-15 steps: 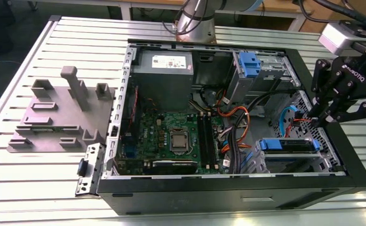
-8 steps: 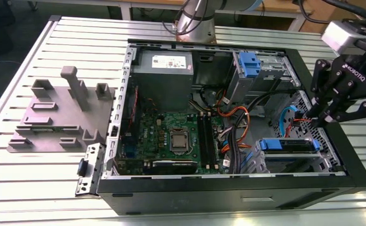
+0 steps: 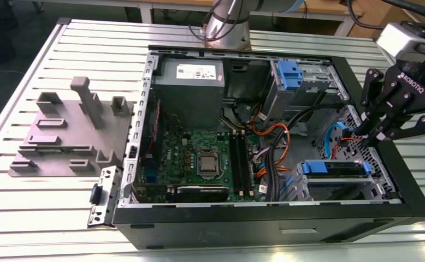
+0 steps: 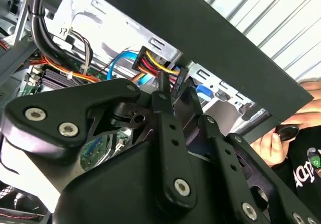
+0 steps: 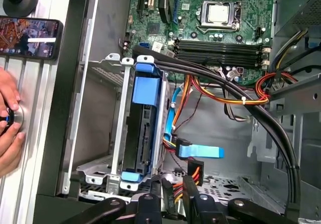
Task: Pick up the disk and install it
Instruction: 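Insert the first disk wire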
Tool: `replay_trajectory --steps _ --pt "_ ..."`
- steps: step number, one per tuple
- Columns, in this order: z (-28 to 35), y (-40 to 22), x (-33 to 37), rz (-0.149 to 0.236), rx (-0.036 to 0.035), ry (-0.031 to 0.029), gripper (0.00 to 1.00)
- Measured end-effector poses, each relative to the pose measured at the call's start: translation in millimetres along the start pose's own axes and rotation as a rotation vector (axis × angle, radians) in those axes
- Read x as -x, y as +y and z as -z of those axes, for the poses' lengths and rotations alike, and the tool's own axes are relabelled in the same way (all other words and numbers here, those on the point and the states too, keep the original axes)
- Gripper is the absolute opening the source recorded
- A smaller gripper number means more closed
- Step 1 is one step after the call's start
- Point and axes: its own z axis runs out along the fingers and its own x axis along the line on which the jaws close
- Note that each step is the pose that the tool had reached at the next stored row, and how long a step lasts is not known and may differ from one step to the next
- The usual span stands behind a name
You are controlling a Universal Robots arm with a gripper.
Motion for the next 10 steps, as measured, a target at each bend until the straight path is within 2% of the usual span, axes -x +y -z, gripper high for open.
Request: replay_trajectory --steps 3,7,10 --pt "-1.8 -2.9 2.9 0.0 0.0063 0.0108 0.31" --pt "-3.9 -5.4 6.1 -0.003 0.0119 0.0387 0.31" --pt "-3.8 -5.5 6.7 -0.004 0.0125 0.0434 0.31"
